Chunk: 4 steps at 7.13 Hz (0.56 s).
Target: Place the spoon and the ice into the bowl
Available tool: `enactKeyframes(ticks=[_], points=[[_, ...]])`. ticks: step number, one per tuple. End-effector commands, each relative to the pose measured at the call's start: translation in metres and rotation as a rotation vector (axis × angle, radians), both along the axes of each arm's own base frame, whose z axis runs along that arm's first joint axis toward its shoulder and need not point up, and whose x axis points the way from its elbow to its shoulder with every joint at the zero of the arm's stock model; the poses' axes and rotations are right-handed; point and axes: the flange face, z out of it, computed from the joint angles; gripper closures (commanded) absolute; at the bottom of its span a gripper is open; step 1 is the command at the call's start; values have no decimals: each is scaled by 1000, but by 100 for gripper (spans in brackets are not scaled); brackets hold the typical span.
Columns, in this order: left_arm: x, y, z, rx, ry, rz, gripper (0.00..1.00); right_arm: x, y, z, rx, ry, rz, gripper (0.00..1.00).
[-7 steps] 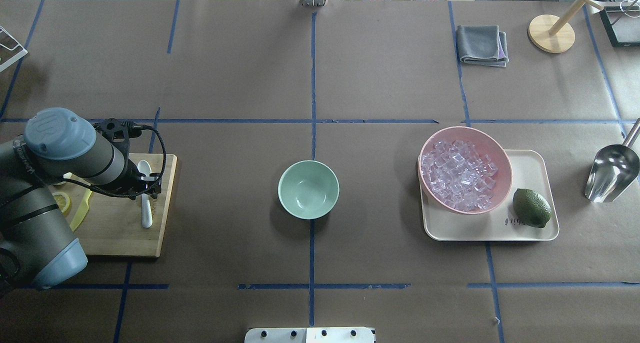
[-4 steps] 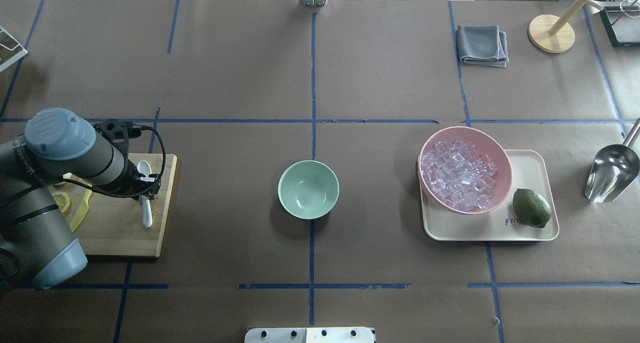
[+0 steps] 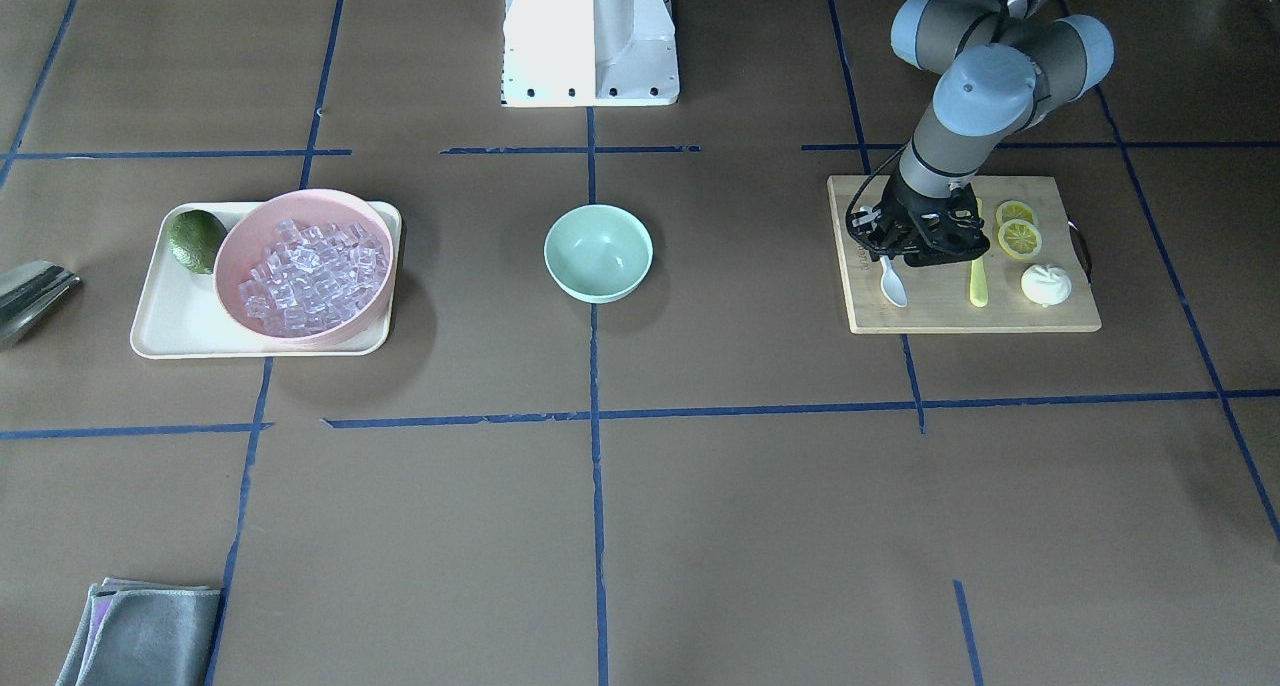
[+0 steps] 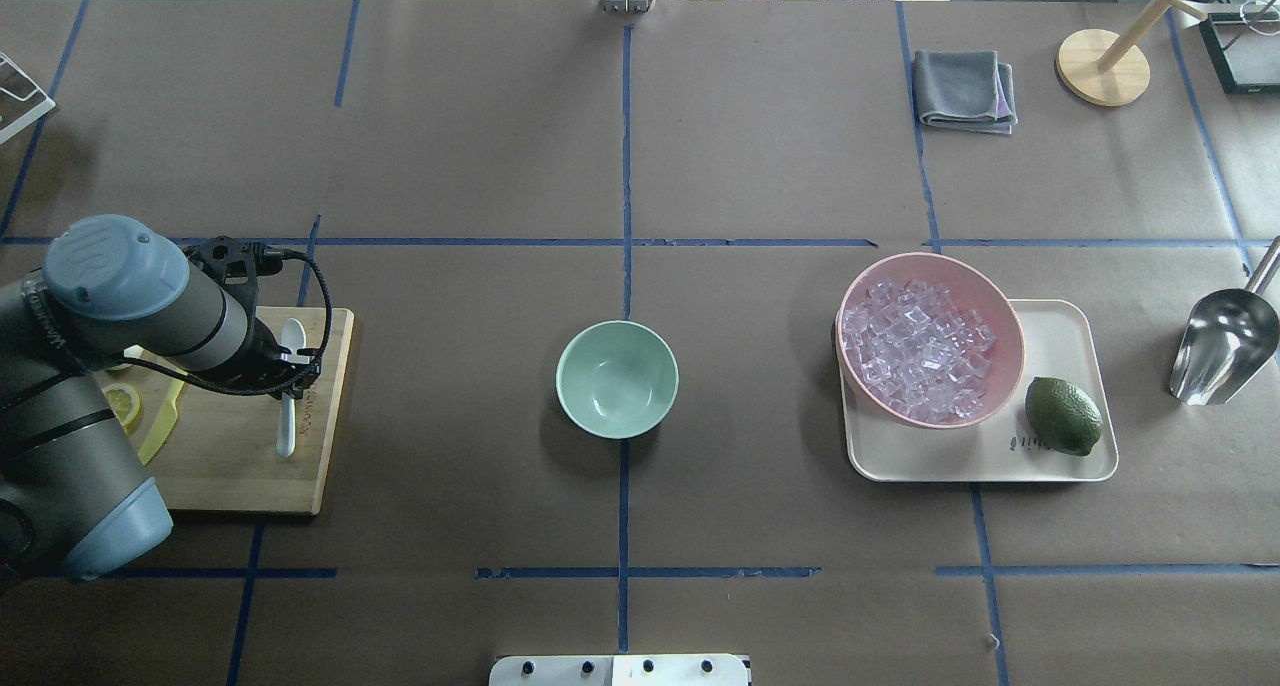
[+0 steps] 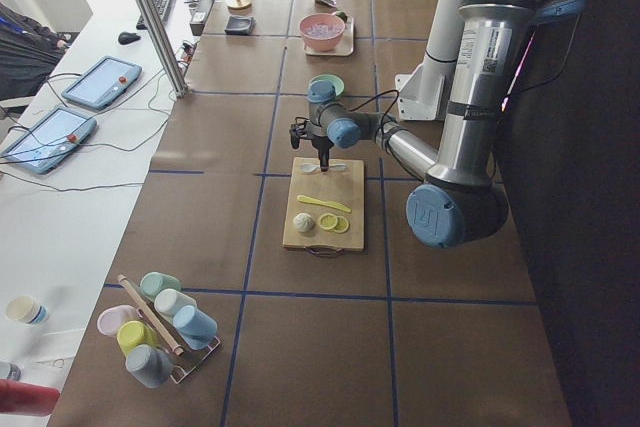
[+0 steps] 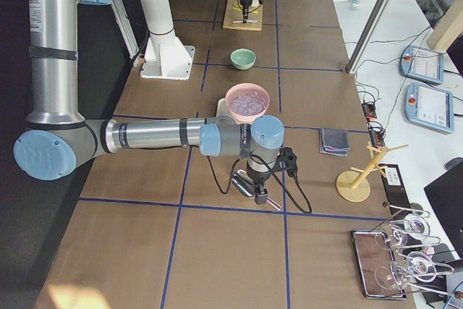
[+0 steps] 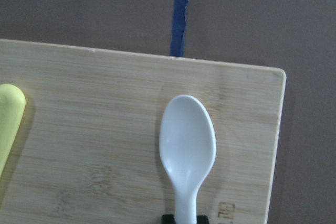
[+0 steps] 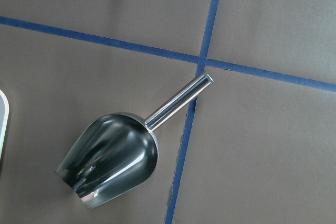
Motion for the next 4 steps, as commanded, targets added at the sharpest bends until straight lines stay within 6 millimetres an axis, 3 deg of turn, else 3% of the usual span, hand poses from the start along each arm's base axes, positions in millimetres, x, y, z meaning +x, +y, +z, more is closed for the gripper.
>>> enactKeyframes(ticks=[1,2,4], points=[[-3,1,-23,38,28,-6,100,0,0,0,1,0,0,0],[-8,2,-42,116,42,5,100,0,0,0,0,0,1,0],[18,0,-96,347,90,159,100,0,0,0,0,0,1,0]])
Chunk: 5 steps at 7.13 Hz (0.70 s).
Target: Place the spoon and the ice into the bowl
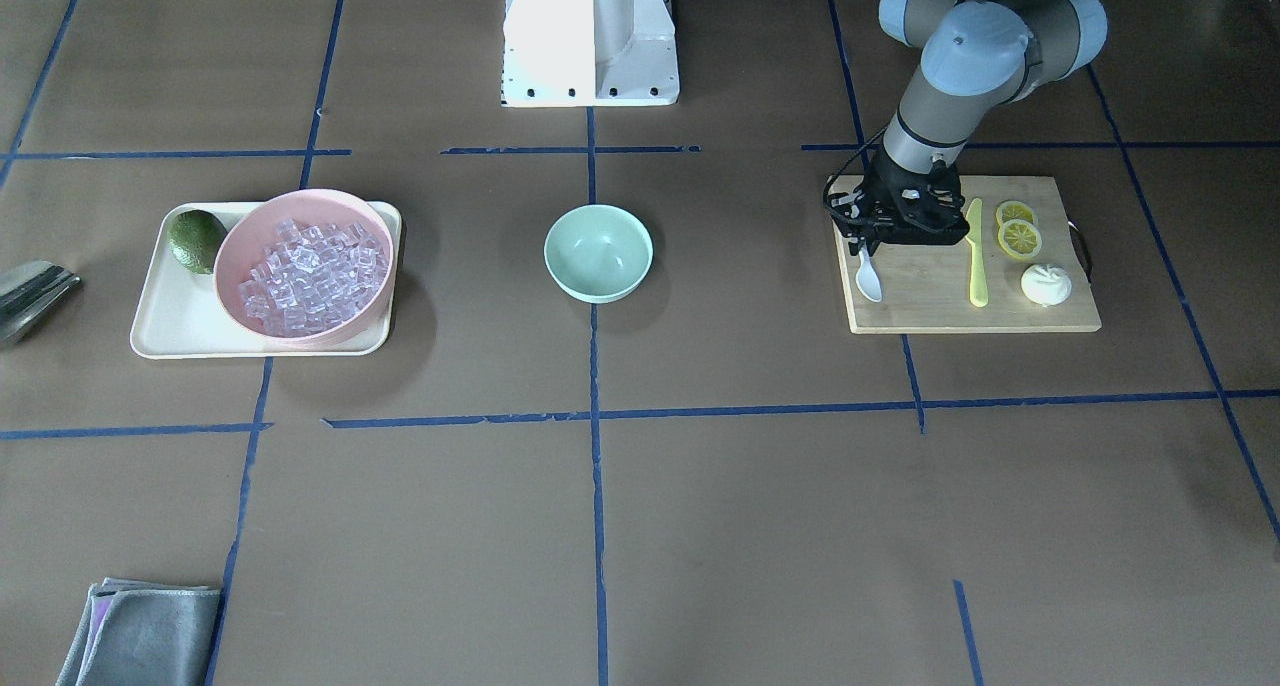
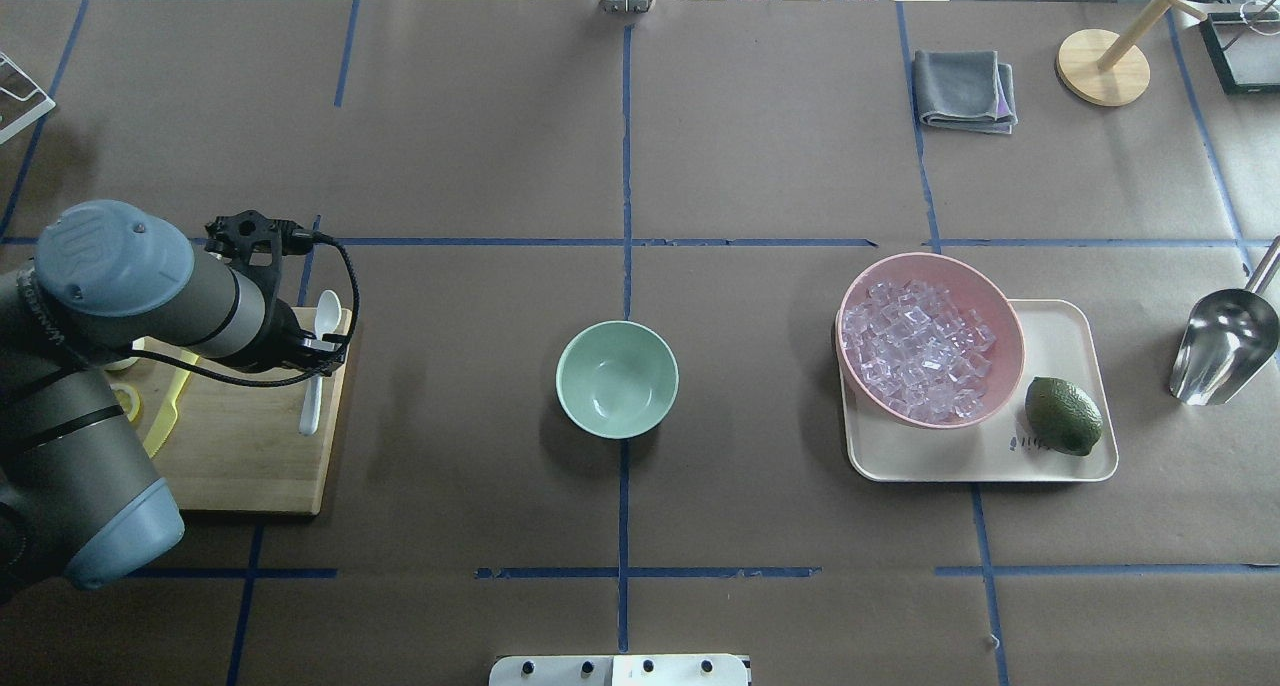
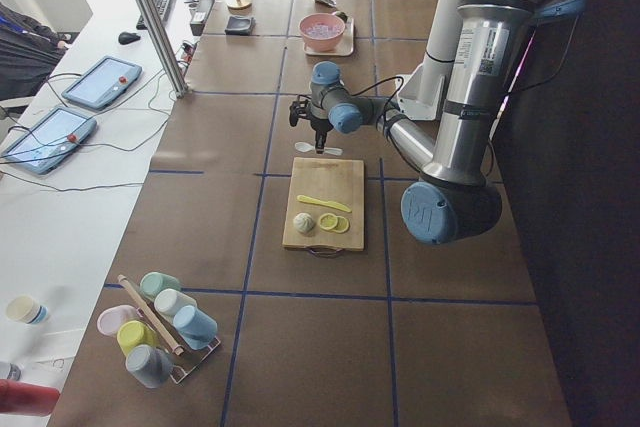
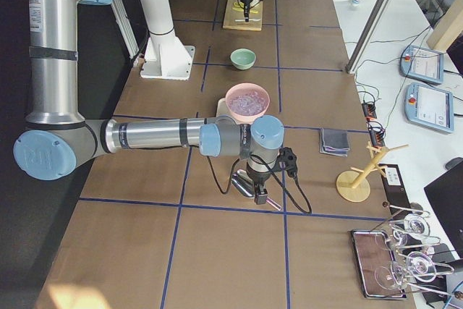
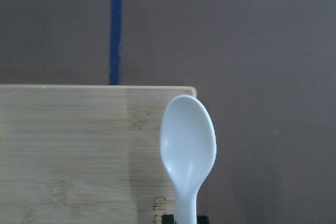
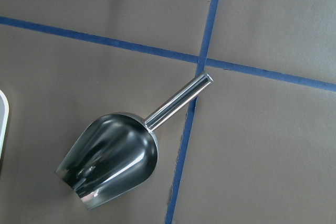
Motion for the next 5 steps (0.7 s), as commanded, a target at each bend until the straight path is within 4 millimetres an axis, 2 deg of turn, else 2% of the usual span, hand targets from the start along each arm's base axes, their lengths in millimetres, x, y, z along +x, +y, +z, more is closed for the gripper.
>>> enactKeyframes(ticks=[1,3,4,5], points=[[42,10,-61,155,65,121,100,0,0,0,1,0,0,0],[79,26,-116,203,140,173,99,0,0,0,-2,0,1,0],[97,37,-123,207,148,201,95,0,0,0,-1,0,1,0],[101,40,-132,231,152,190,100,0,0,-1,1,0,1,0]])
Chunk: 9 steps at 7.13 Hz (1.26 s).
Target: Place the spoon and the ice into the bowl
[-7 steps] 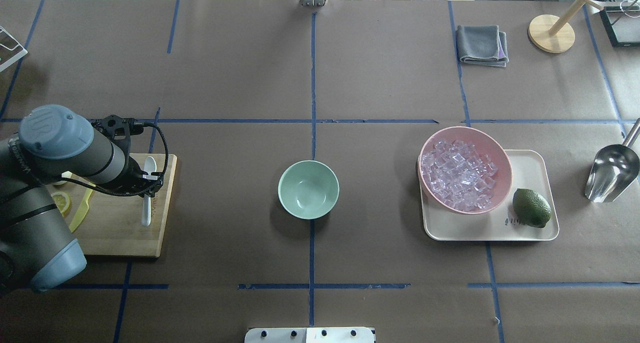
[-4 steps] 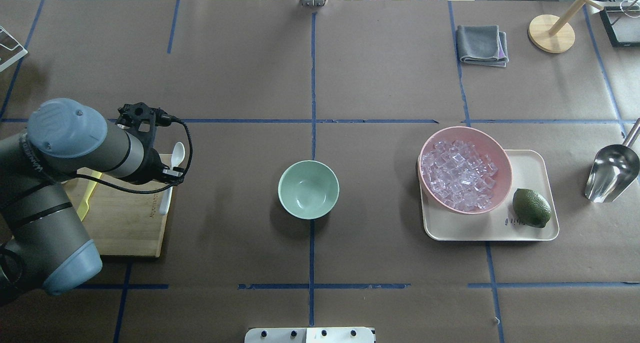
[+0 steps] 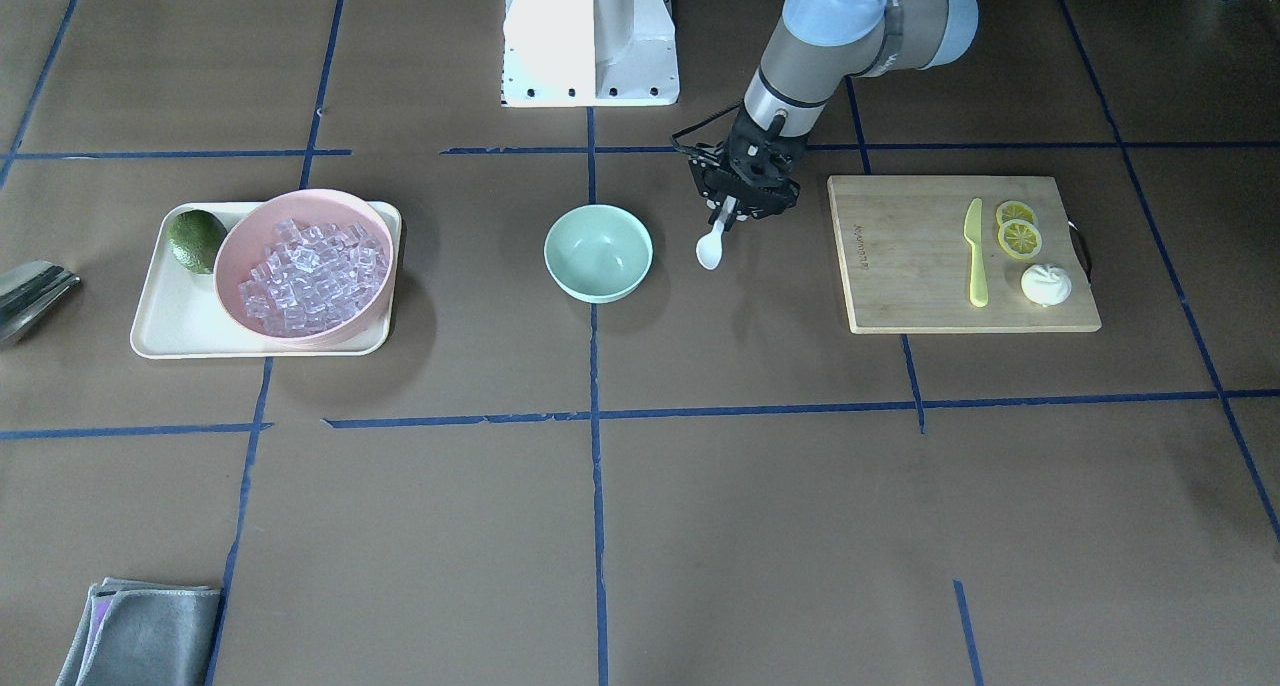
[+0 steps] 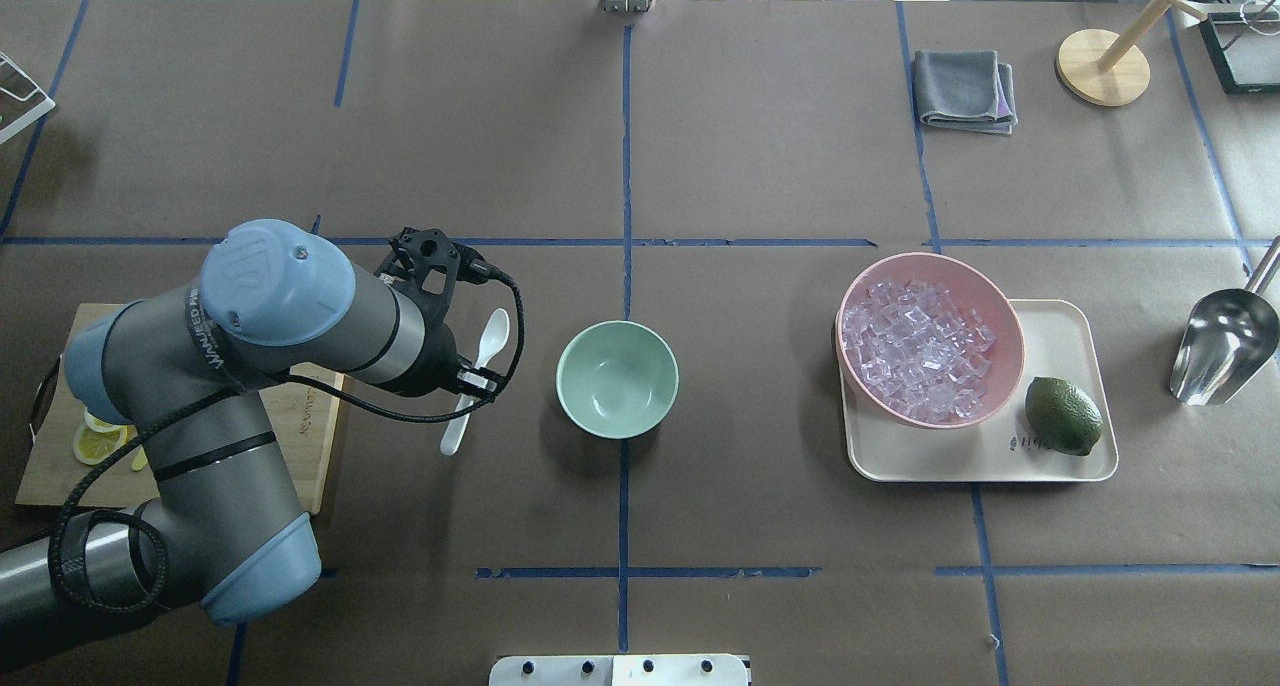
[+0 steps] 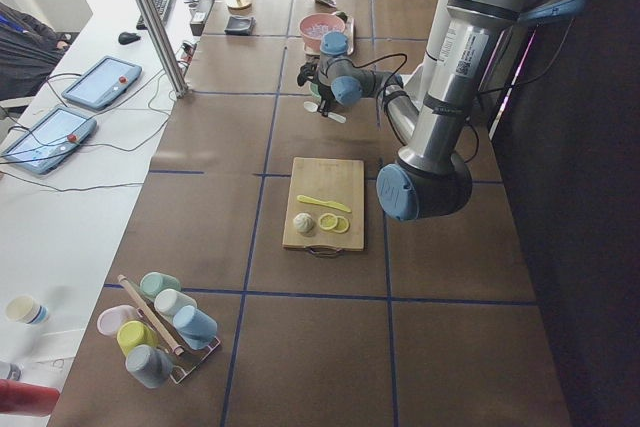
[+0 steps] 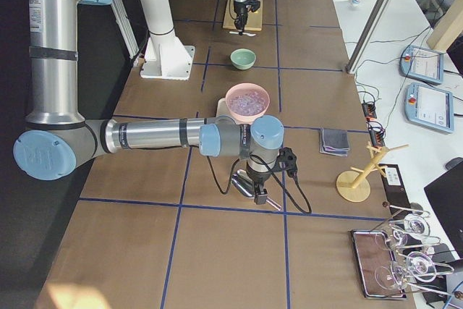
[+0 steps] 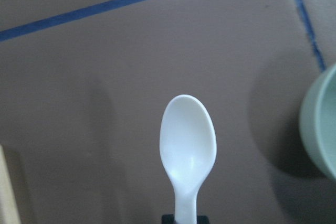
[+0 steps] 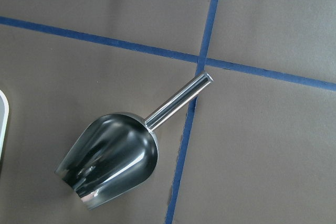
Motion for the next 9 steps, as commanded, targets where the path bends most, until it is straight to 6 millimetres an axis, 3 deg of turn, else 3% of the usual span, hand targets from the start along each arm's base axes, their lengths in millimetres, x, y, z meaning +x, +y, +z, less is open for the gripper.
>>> enactKeyframes(ticks=[1,2,4,7,8,9], points=[[36,33,-18,71,-1,5,100,1,0,-3,5,0,3,0],[51,43,-27,170,-35,10,100,1,0,-4,8,0,3,0],[70,35,-57,245,-78,75,100,1,2,-6,11,-1,3,0],[98,22,-70,263,-99,90,100,1,3,-4,6,0,3,0],[97,19,-69,261,-101,87,95,1,4,-4,5,0,3,0],[93,12,-69,258,-104,78,82,1,4,-3,3,0,3,0]])
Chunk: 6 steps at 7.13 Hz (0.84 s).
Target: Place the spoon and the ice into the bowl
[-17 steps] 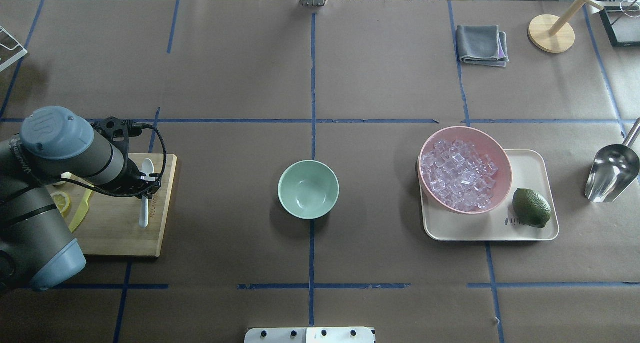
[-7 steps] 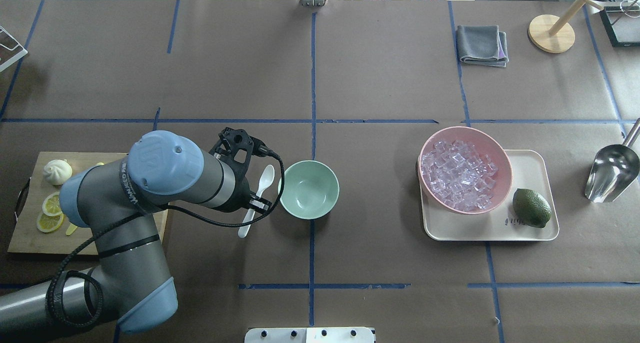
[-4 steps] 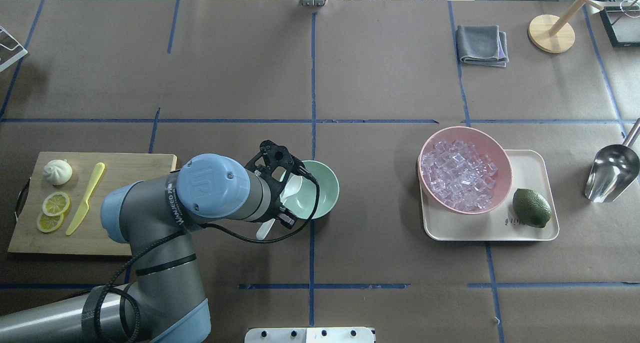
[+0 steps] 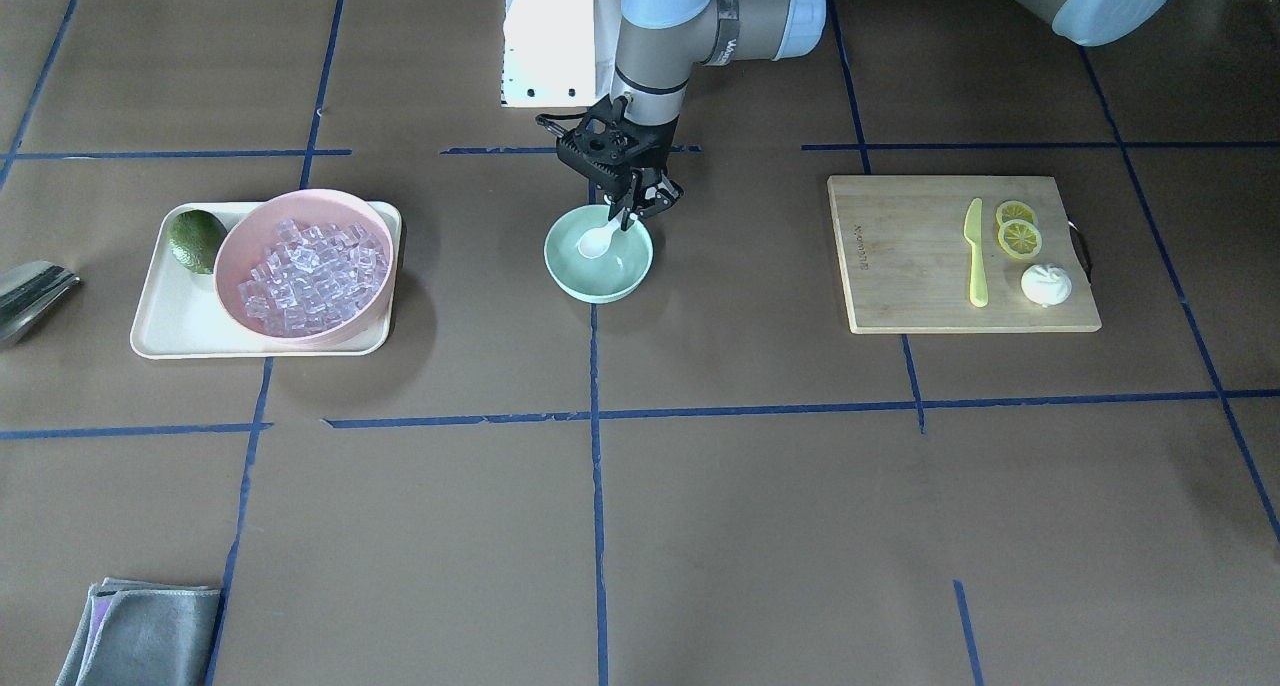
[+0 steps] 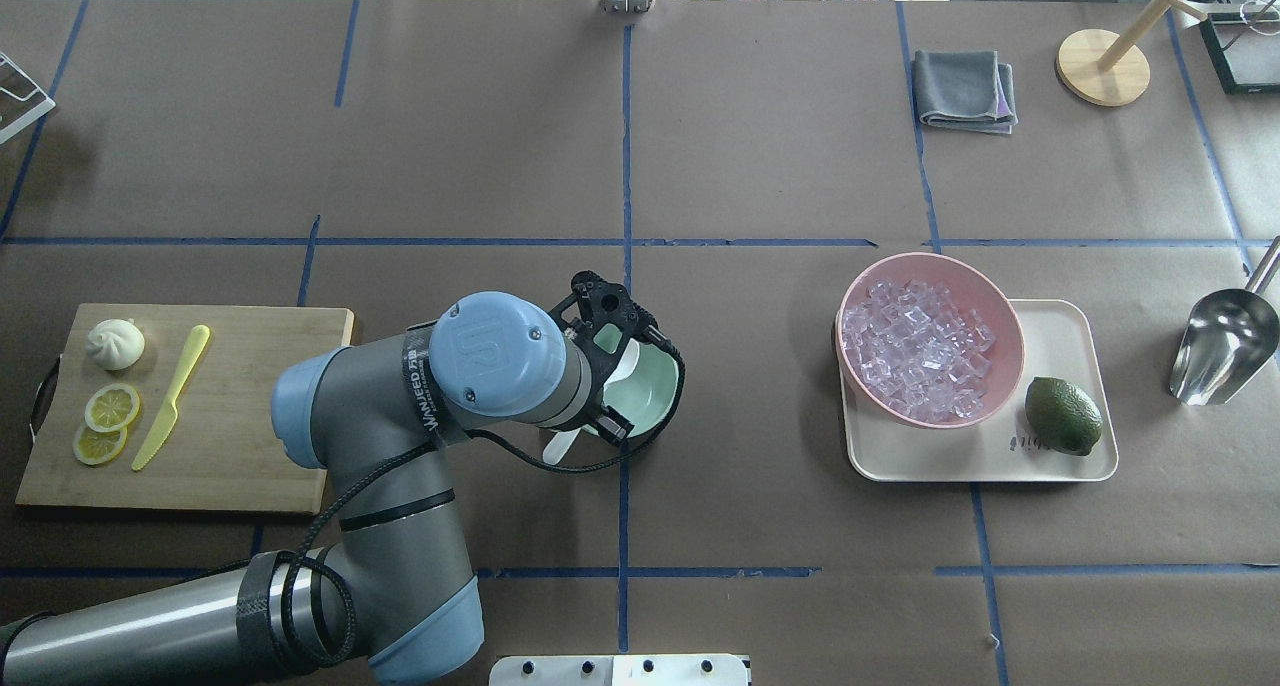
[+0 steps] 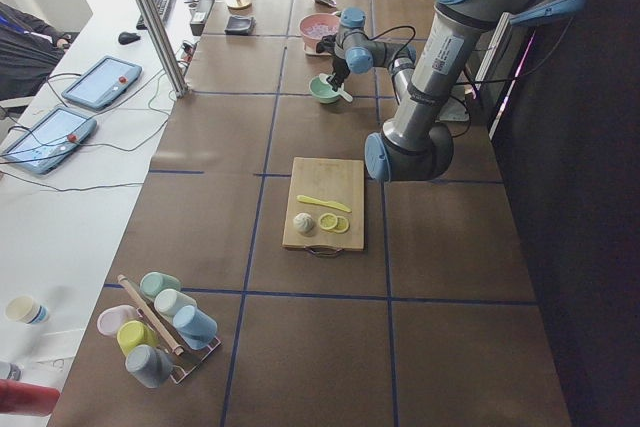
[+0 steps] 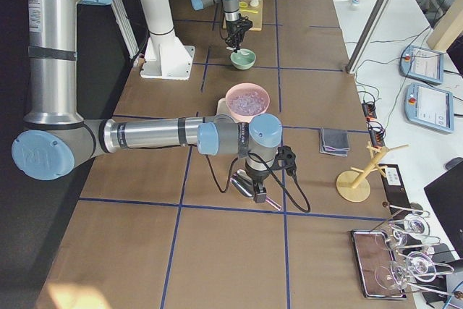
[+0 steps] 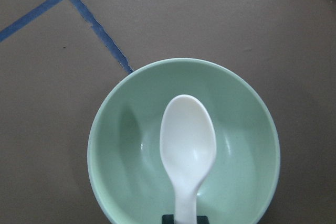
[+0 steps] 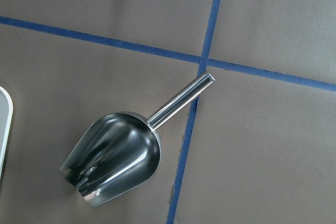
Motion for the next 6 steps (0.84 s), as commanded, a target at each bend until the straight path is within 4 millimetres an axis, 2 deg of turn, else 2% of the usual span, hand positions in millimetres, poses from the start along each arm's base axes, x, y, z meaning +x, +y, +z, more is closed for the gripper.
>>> enactKeyframes(ticks=[1,2,4,5,6], points=[[-6,-14,-2,-14,-23,-19,60,0,1,1,-4,0,0,0],[-5,-13,-4,-24,-25,-12,22,0,2,2,-5,0,0,0],[-7,-14,-8,-28,-19,-13,8,0,2,4,-7,0,-1,0],[-23,-32,-6,-81,-6,12,7,0,3,5,-9,1,-2,0],[-50,-54,-2,-172,-9,48,7,0,2,2,-3,-1,-2,0]])
